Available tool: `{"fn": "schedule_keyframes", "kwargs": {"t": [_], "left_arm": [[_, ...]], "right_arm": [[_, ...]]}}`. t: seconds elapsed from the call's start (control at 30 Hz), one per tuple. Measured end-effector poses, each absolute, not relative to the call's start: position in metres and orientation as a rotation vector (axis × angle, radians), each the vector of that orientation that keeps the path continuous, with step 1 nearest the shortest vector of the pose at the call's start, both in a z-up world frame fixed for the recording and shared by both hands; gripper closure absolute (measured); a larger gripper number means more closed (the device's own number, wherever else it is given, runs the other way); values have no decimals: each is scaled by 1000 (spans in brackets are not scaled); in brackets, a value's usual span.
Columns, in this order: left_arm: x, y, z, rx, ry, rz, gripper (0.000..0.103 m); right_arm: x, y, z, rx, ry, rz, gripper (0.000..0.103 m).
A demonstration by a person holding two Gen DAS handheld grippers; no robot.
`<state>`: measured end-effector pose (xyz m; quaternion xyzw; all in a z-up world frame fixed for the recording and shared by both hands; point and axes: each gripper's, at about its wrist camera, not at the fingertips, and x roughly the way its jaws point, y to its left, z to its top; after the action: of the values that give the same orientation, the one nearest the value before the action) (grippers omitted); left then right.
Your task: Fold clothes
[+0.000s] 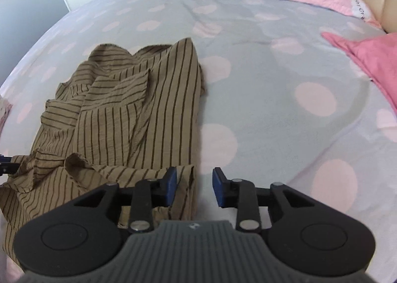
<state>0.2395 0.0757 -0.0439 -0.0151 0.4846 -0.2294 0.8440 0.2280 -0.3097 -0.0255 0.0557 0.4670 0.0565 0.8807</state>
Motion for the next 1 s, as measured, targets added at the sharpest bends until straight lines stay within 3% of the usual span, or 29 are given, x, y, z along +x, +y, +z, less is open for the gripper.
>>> {"fn": "schedule_keyframes", "kwargs": {"t": [0.27,0.43,0.77,1.0], "left_arm": [[184,61,-6,144,893,-483,62],[136,38,-1,279,826,-536,58],[29,-8,-54,730,705,-613,58],[10,-26,-95,971,668,-574,58]], "right_arm": [[178,-289,1,21,895,208,68],[132,-265,1,-109,847,276,61],[31,-221,-45,-525,765,454,52],[3,-196,-79,-859,683,453,47]]}}
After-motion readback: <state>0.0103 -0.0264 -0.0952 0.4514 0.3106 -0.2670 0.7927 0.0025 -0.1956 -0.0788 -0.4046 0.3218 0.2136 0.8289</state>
